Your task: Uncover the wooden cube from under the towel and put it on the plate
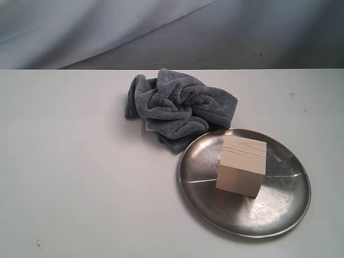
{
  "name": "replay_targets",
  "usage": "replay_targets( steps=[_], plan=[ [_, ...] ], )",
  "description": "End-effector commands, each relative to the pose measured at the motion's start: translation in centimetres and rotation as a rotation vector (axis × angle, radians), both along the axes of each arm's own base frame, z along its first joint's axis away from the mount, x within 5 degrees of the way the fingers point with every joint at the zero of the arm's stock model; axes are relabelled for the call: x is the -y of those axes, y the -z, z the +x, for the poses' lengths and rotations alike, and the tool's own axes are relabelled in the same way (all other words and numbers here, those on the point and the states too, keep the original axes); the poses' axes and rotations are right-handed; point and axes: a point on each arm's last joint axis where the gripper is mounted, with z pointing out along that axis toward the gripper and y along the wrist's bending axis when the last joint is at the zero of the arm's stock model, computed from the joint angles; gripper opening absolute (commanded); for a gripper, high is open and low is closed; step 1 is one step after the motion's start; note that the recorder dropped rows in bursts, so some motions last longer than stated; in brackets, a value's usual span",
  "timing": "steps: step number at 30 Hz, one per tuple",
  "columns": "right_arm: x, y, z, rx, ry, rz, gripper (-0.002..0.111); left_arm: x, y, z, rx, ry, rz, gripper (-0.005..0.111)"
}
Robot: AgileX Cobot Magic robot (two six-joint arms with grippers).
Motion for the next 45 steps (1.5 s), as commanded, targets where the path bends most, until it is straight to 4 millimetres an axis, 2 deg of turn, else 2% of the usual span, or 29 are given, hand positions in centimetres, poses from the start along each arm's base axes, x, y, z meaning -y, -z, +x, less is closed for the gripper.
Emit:
replay_targets(
  steps=[1,7,10,45],
  plan=[
    [0.2,0.2,-0.3,0.073,0.001,-0.080,0.000,0.0,0.1,0.0,0.002,0.005,-0.005,0.000],
    [0.3,1.9,-0.7,0.091,-0.005,-0.156,0.000,0.0,0.1,0.0,0.002,0.005,-0.005,0.000],
    [0.5,2.2,-1.3,0.164,-0.002,-0.200,0.000,0.0,0.1,0.0,0.002,0.005,-0.005,0.000],
    [0.5,2.1,-1.2,0.180,0.001,-0.206,0.000,0.0,0.1,0.0,0.002,0.005,-0.005,0.000]
  ],
)
